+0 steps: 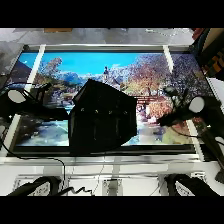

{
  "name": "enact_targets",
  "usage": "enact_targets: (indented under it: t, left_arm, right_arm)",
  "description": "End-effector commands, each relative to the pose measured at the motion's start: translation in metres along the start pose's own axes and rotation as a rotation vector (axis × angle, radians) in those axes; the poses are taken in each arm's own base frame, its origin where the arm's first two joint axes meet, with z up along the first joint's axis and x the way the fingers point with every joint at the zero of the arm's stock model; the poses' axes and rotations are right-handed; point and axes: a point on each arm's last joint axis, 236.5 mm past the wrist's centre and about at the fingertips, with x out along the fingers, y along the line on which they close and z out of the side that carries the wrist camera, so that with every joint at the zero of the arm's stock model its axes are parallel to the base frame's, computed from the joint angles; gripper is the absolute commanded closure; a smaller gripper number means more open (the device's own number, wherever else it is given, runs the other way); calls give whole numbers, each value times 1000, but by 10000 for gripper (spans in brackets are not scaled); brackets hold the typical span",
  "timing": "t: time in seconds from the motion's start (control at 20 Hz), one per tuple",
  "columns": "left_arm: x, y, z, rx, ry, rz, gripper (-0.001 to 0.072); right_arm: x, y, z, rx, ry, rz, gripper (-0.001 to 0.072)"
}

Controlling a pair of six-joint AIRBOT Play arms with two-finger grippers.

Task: Fold the clothes and pants, and hang the long-sleeved shirts on hangers.

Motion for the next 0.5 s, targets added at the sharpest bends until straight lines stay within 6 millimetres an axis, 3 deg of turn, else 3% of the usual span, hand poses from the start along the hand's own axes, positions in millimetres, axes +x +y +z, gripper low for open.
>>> enact_targets:
  t: [0.0, 0.05, 0.1, 0.2, 0.3, 0.45]
  left_arm:
    - [0, -1, -1, 0, 3, -5, 16]
    - [0, -1, 0, 0, 2, -4, 16]
    - [0, -1, 0, 0, 2, -5, 17]
    - [0, -1, 0, 0, -1, -3, 16]
    - [0, -1, 0, 0, 0, -4, 17]
    - [0, -1, 0, 0, 0, -3, 17]
  right_arm:
    - [56, 39, -24, 108, 30, 213, 506]
    - [67, 40, -24, 185, 22, 224, 272]
    - [77, 40, -25, 250, 27, 235, 222]
    - [90, 49, -24, 306, 57, 295, 220]
    - [98, 66, -12, 361, 51, 393, 137]
    - [107, 83, 6, 428, 23, 511, 125]
